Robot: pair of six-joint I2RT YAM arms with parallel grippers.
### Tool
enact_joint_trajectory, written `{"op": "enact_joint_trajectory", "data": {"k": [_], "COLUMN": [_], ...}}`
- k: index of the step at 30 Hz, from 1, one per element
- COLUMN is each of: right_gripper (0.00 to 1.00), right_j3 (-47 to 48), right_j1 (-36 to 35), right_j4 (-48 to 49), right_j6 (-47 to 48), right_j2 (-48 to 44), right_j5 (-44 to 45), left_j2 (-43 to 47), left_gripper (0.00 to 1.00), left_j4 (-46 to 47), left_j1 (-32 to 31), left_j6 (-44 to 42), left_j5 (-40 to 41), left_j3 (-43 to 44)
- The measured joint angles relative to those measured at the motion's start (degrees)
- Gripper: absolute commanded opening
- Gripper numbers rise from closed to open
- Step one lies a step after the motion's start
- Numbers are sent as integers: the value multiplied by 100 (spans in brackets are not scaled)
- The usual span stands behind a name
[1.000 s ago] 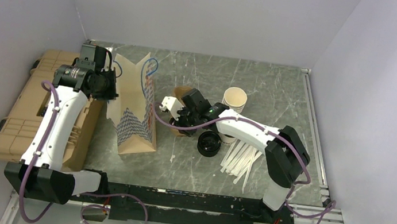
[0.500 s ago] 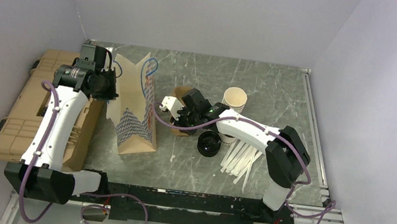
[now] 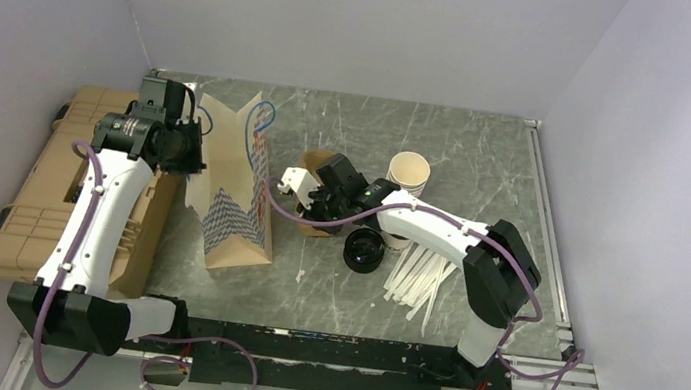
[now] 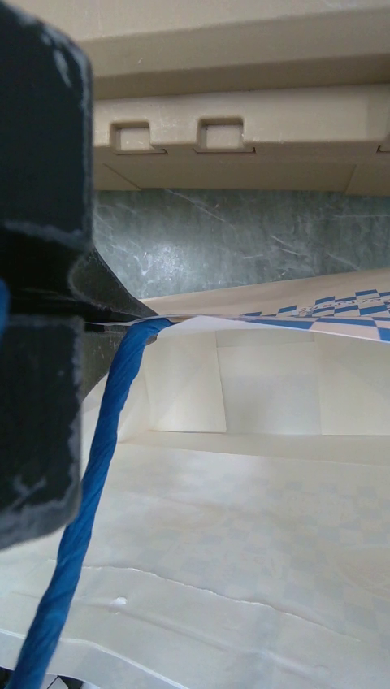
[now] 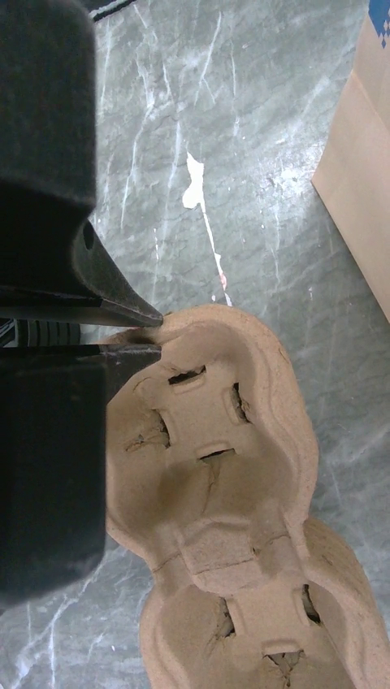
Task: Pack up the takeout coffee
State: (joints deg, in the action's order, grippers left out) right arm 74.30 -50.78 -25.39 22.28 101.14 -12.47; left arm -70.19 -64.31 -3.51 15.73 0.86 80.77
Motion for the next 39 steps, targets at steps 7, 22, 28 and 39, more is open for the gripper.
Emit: {"op": "enact_joint_trajectory", "data": {"k": [7,22,28,39], "right_gripper": [15,0,0,0], "right_j3": [42,127,131,358], "right_j1": [0,-13,-15,-15], "right_j4": [-28,-103,35,151], "right_j6": [-4,-26,-22,70], "right_j2": [-2,-166,-730,-1062], "right_j5": [7,249,546,1012], "left_j2": [0,0,0,-2], "left_gripper": [0,0,0,0], "left_j4": [0,-2,-2,0], "left_j1": [0,0,2,2], "left_j6": [0,0,0,0], "left_j5": [0,-13,-61,-83], "left_j3": [0,0,0,0]}}
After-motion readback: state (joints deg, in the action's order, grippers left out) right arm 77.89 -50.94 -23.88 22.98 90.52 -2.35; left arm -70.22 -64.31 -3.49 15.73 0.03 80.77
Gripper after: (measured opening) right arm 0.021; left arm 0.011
